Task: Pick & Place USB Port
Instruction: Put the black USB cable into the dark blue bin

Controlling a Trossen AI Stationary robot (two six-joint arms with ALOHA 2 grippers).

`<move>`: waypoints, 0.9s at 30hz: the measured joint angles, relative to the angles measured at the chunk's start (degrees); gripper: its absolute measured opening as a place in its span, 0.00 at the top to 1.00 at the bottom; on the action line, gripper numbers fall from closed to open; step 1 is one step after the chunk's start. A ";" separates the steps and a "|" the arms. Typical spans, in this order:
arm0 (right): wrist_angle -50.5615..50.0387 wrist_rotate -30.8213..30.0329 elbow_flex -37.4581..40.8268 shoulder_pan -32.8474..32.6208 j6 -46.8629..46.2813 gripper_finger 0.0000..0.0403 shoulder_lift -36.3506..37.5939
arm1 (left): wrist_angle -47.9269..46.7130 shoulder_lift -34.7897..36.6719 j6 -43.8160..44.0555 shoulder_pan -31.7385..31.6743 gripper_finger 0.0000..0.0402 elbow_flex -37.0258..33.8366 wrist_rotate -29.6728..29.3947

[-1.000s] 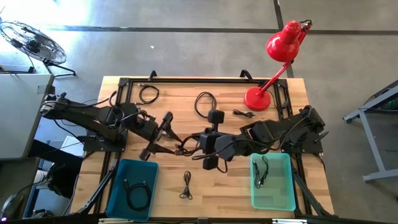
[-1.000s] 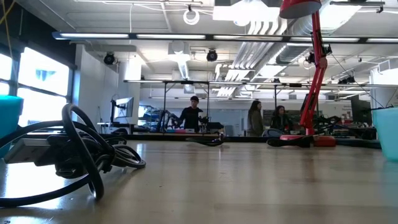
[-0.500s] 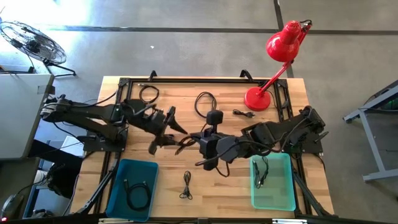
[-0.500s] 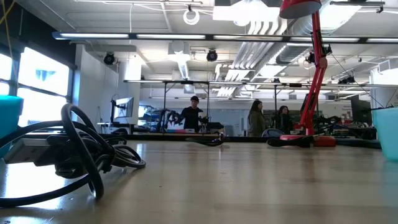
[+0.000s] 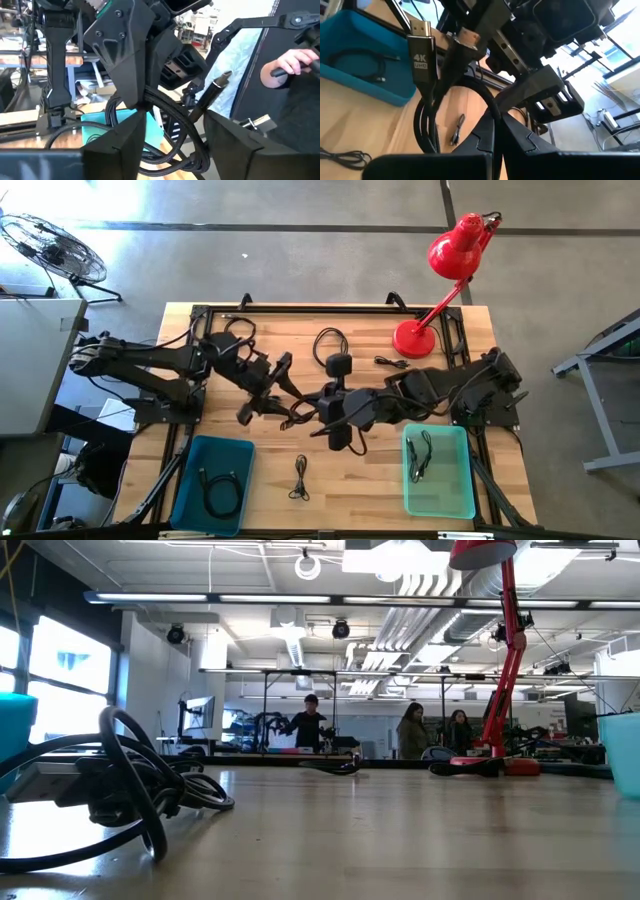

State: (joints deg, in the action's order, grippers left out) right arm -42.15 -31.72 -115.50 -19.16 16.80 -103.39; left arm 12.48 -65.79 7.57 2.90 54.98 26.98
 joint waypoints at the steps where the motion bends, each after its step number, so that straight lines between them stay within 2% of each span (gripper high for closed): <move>1: -0.22 -0.09 0.00 0.12 0.04 0.99 0.00 | -0.10 -0.07 0.02 -0.04 0.58 0.00 0.13; 3: -0.13 -0.73 0.00 0.36 0.28 0.96 -0.01 | -0.45 -0.16 0.12 -0.05 0.72 0.00 0.54; 5: 0.18 -0.46 0.00 0.47 0.45 0.91 -0.04 | -1.19 -0.18 -0.28 -0.08 0.90 -0.05 -0.24; 6: 0.22 -0.98 0.00 0.46 0.67 0.89 -0.04 | -1.41 -0.27 -0.74 -0.54 0.94 -0.07 -0.19; 9: 0.77 -3.39 0.00 -0.12 1.40 0.83 0.22 | -5.26 0.81 -1.41 -1.50 0.96 0.39 -0.76; 12: 0.49 -9.89 0.21 -1.38 1.46 0.77 1.36 | -13.35 2.54 -3.96 -1.49 0.98 2.06 -4.30; 15: 1.14 -15.13 0.10 -3.25 1.33 0.71 4.37 | -25.59 4.47 -8.09 -1.40 0.98 5.31 -9.59; 18: 0.35 -18.32 -0.02 -5.32 -0.56 0.65 7.70 | -42.72 6.76 -10.13 -1.31 0.99 11.17 -14.82; 22: -6.08 -17.06 0.02 -6.19 -10.17 0.58 12.37 | -67.10 7.62 -8.98 2.24 0.99 19.88 -21.51; 25: -14.72 -13.58 -0.04 -4.39 -19.49 0.55 15.07 | -82.99 7.48 -3.70 7.36 0.99 24.86 -22.57; 27: -20.25 -10.81 -0.04 -2.12 -24.23 0.53 15.58 | -89.13 7.40 1.68 11.96 0.99 25.42 -21.00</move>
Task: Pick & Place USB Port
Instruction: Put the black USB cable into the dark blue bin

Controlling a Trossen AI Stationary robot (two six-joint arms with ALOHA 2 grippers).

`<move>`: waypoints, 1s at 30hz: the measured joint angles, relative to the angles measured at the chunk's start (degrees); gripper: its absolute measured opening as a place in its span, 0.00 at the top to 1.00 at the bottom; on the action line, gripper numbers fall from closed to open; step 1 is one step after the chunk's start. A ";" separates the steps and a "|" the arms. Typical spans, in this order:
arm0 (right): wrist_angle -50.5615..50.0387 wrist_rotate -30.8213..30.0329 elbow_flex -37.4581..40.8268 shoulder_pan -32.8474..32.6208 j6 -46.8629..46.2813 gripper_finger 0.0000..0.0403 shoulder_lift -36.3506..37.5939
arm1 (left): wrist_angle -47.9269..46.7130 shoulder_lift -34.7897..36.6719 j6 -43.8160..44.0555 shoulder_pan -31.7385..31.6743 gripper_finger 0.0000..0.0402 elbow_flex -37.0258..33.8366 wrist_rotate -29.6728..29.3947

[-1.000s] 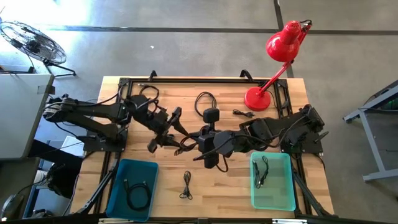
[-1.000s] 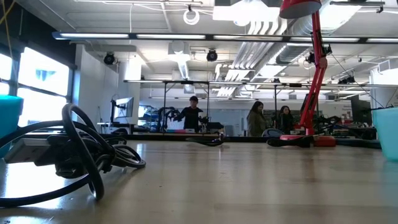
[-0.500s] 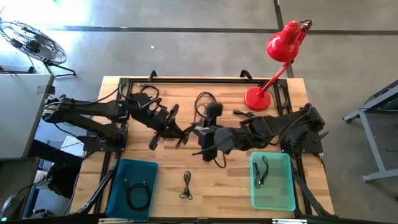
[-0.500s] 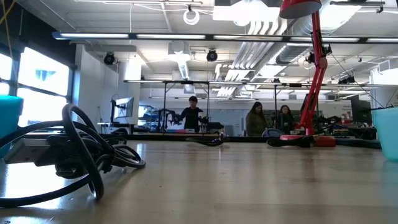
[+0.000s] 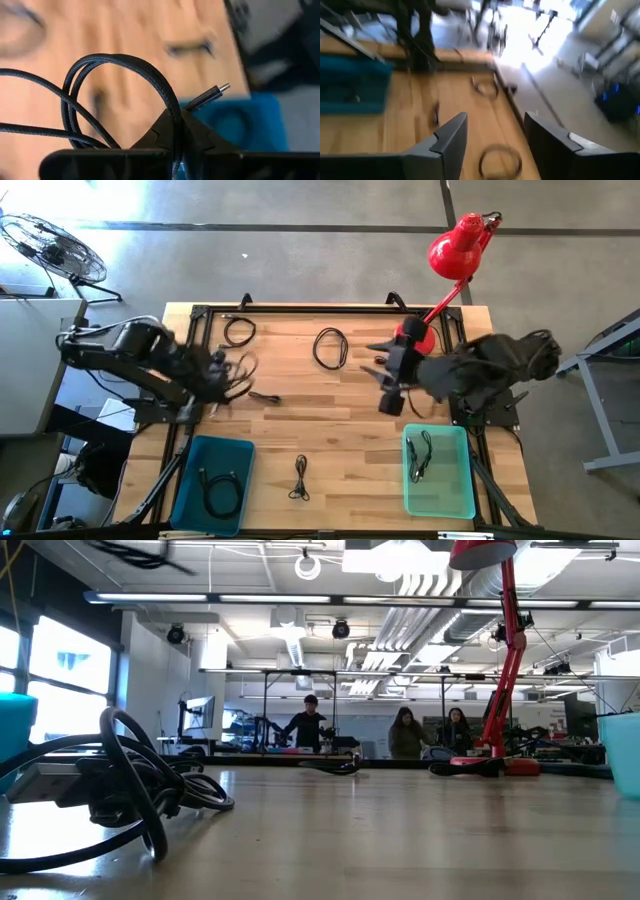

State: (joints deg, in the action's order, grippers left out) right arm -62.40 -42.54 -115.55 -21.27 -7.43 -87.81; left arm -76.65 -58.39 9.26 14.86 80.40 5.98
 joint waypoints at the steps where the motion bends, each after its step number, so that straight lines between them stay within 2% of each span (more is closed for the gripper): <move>1: -2.25 1.09 0.00 1.25 -1.44 0.53 -0.04 | -1.39 0.00 3.02 2.85 0.99 -0.29 1.43; 4: -6.14 3.35 0.22 4.79 -2.70 0.52 -0.86 | -1.01 -0.31 11.29 11.81 0.99 -3.42 5.42; 8: -5.93 7.05 0.17 9.36 1.75 0.52 -2.20 | 3.17 -1.49 20.48 22.57 0.99 -9.52 9.92; 13: -4.93 16.68 0.11 16.21 6.64 0.52 -5.61 | 10.86 -3.13 30.06 31.44 0.99 -19.17 11.22; 19: -5.02 28.95 0.11 23.55 11.85 0.52 -10.75 | 31.68 -3.27 37.48 33.57 0.99 -31.95 7.42; 23: -5.17 34.26 0.11 26.85 14.76 0.52 -14.12 | 44.20 -3.39 41.17 33.55 0.99 -38.22 5.11; 26: -5.48 37.31 0.12 28.53 16.75 0.52 -16.32 | 48.87 -3.80 44.99 33.56 0.98 -40.87 4.62; 30: -5.52 40.02 0.12 29.92 19.30 0.52 -18.60 | 49.09 -5.69 47.25 33.57 0.97 -41.86 6.39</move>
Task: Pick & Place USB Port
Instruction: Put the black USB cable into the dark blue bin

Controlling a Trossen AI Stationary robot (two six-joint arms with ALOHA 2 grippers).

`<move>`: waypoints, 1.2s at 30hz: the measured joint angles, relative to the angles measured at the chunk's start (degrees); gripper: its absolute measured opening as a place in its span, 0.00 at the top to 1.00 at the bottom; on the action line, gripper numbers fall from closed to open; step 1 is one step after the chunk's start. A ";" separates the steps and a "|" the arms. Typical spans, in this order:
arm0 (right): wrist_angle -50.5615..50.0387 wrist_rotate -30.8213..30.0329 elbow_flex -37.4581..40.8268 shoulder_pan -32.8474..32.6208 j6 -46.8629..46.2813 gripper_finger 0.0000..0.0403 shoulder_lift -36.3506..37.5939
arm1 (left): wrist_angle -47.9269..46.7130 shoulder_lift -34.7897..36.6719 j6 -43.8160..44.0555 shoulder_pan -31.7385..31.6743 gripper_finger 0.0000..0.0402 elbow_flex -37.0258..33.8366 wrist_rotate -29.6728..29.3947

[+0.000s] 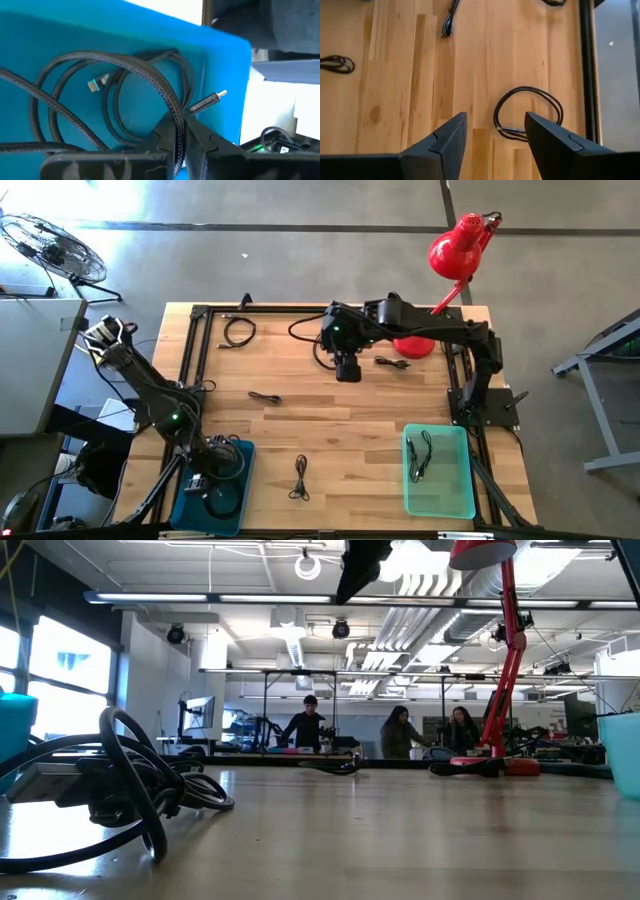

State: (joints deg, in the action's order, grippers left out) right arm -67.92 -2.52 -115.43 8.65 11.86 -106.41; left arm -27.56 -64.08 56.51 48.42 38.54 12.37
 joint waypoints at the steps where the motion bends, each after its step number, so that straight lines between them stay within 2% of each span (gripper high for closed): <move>1: 0.02 0.02 0.01 0.25 0.63 0.52 -0.43 | -0.01 -0.61 0.49 0.00 0.97 0.00 0.53; 5: 0.02 0.08 0.01 1.12 2.15 0.52 -2.24 | 0.58 -2.73 1.67 0.00 0.95 0.00 0.32; 9: 0.04 -0.05 0.00 1.48 3.18 0.50 -4.12 | 0.44 -3.79 5.90 -0.02 0.88 0.00 -0.41; 13: 0.86 -0.05 -0.01 2.06 4.19 0.45 -6.18 | 0.95 -4.00 10.73 -0.02 0.75 0.00 -1.24; 18: 1.21 -0.10 -0.01 4.06 6.62 0.37 -9.72 | 3.63 -3.98 11.35 -0.02 0.55 0.00 -1.37; 22: 1.59 1.47 -0.01 6.52 7.75 0.35 -13.76 | 5.99 -3.95 13.42 -0.02 0.45 -0.02 -1.73; 30: 0.92 6.68 -0.01 11.07 8.19 0.35 -23.26 | 20.71 -3.79 14.20 -0.04 0.45 0.00 -8.67; 36: 1.90 5.62 -0.01 11.29 11.34 0.37 -28.19 | 27.24 -2.80 13.84 -0.04 0.49 0.02 -14.29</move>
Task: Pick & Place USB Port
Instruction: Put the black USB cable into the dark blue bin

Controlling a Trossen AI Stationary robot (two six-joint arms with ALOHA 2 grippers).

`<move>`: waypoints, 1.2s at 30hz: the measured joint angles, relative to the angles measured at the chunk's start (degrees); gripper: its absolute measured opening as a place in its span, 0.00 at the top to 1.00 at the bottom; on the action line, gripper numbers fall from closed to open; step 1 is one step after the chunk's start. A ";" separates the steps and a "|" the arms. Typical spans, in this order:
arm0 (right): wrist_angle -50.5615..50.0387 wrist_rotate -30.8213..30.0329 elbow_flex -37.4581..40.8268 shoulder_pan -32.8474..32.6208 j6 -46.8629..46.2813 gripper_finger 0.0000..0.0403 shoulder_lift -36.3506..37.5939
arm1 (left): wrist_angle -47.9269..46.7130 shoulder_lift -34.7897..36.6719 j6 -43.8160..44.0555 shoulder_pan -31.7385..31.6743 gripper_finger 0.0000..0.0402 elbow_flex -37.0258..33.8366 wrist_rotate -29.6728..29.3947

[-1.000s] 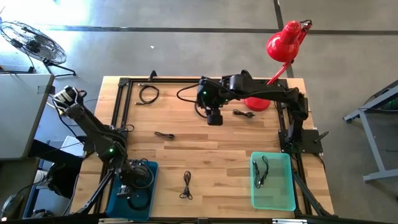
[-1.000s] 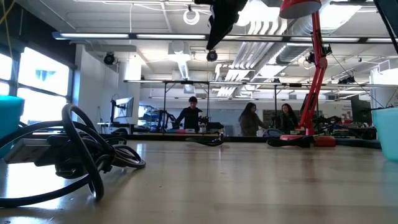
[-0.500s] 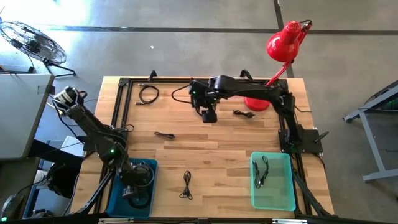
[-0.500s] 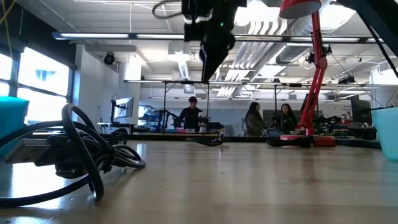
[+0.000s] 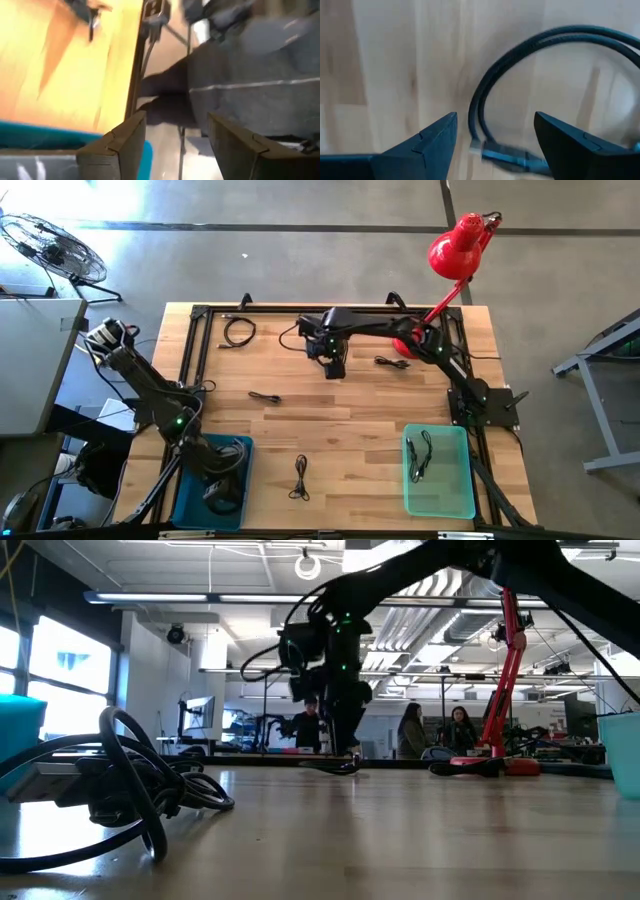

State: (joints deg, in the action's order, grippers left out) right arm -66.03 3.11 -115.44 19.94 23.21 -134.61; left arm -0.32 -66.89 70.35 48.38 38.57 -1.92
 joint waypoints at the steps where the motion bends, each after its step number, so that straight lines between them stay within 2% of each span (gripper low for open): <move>1: 0.25 -0.33 0.00 -0.06 0.15 0.37 -0.59 | 0.29 0.26 0.00 0.00 0.50 0.02 -0.84; 5: 1.18 -0.85 0.01 -0.08 0.11 0.37 -2.54 | 0.08 1.69 -1.40 -0.01 0.52 0.02 -6.71; 10: 2.40 -2.33 -0.07 -0.22 -0.53 0.41 -3.52 | -2.68 3.11 -4.57 -0.02 0.53 0.04 -18.97; 13: 2.36 -3.34 -0.07 -0.30 -0.95 0.57 -3.56 | -6.03 3.10 -4.66 -0.04 0.53 0.04 -26.54; 16: 1.41 -3.82 -0.09 -0.23 -1.14 0.86 -3.58 | -9.28 3.10 -5.16 -1.37 0.53 0.04 -33.15; 17: 0.94 -3.97 -0.12 -0.13 -1.12 0.93 -3.58 | -9.65 3.07 -6.63 -2.43 0.53 0.04 -34.85; 20: -0.48 -4.42 -0.13 -0.05 -1.45 0.95 -3.55 | -10.01 3.55 -14.39 -6.53 0.53 0.04 -39.24; 23: -3.36 -4.76 0.10 -0.42 -1.40 0.98 -2.82 | -8.18 3.86 -26.16 -11.65 0.53 0.06 -40.40; 26: -5.47 -4.91 0.26 -1.22 -1.51 0.99 0.08 | -6.68 3.84 -40.80 -16.76 0.53 0.04 -38.44; 30: -8.32 -3.36 0.00 -3.44 -2.26 0.99 7.78 | -6.21 3.84 -58.91 -21.88 0.53 0.09 -35.00; 36: -9.55 3.76 -0.02 -7.33 -3.94 0.99 22.23 | -6.29 3.82 -77.45 -26.27 0.53 2.73 -34.87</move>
State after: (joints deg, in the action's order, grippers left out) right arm -75.58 6.87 -115.46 12.61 19.27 -112.38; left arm -6.61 -63.07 -7.10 22.11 41.30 -36.80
